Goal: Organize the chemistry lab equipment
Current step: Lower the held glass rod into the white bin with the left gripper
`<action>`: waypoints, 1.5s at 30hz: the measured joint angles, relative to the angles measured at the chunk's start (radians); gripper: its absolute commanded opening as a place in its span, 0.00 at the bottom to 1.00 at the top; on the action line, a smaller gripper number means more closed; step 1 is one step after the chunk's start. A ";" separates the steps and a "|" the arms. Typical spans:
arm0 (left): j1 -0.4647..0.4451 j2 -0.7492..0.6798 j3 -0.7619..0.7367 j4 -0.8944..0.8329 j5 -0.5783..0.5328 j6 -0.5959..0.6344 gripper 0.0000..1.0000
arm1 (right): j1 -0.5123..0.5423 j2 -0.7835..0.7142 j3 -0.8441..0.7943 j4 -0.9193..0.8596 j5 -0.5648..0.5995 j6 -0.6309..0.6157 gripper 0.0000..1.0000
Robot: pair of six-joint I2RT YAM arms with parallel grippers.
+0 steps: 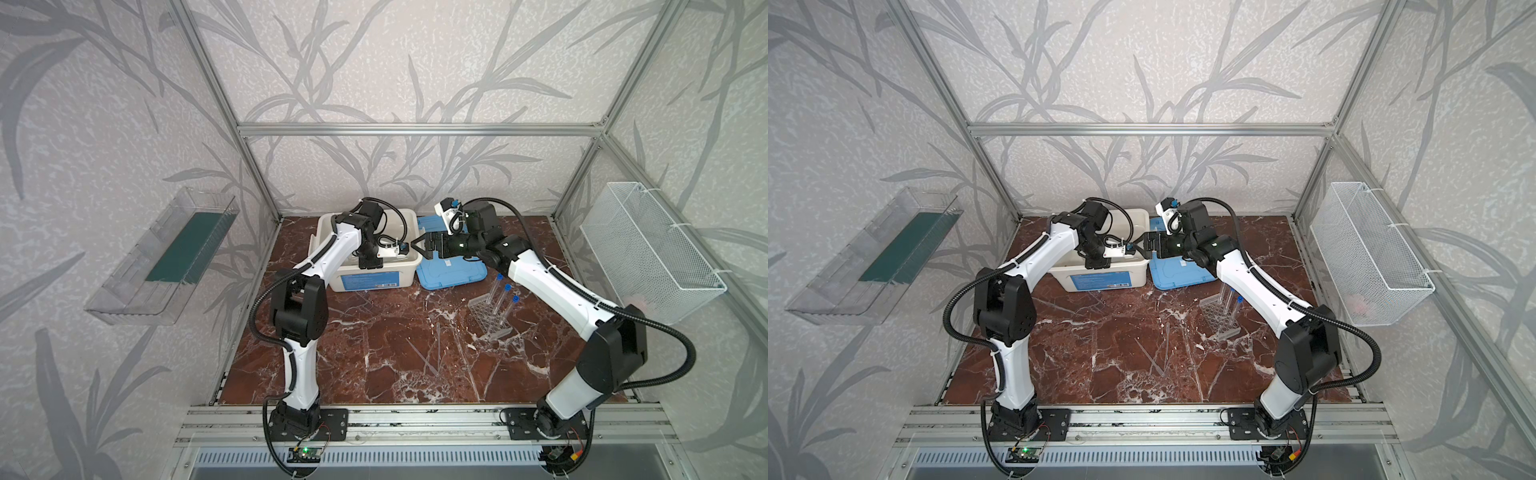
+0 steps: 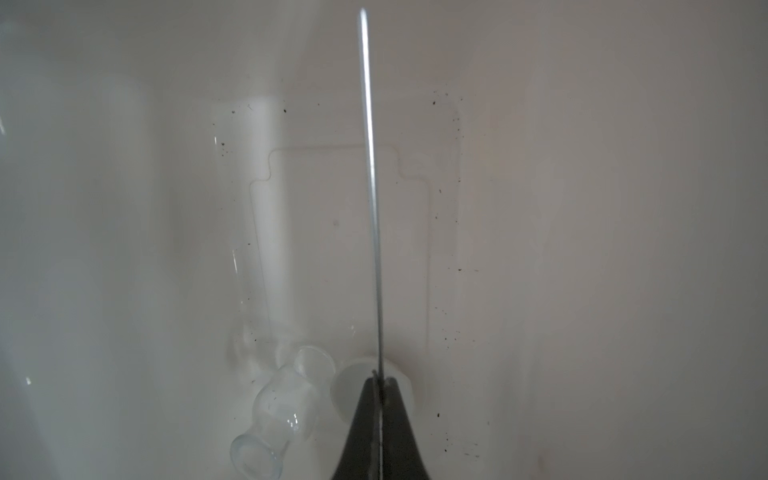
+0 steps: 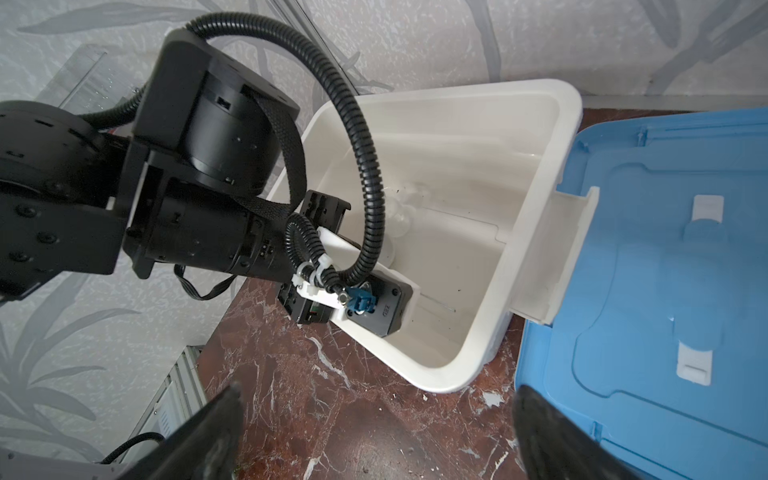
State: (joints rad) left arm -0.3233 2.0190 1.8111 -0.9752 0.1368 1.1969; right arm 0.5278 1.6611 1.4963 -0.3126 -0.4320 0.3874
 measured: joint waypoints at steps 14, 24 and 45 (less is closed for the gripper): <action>0.006 0.061 0.087 -0.063 0.053 -0.030 0.00 | 0.000 0.109 0.109 -0.116 0.001 -0.103 0.94; 0.019 0.143 0.212 -0.157 0.090 -0.050 0.00 | 0.000 0.144 0.111 -0.122 -0.006 -0.105 0.94; 0.030 0.300 0.299 -0.141 0.024 -0.080 0.00 | 0.000 0.205 0.130 -0.129 -0.022 -0.108 0.93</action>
State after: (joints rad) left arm -0.2935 2.3188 2.1101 -1.1164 0.1612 1.1172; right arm 0.5282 1.8664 1.6260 -0.4412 -0.4541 0.2798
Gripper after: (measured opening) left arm 0.048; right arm 0.936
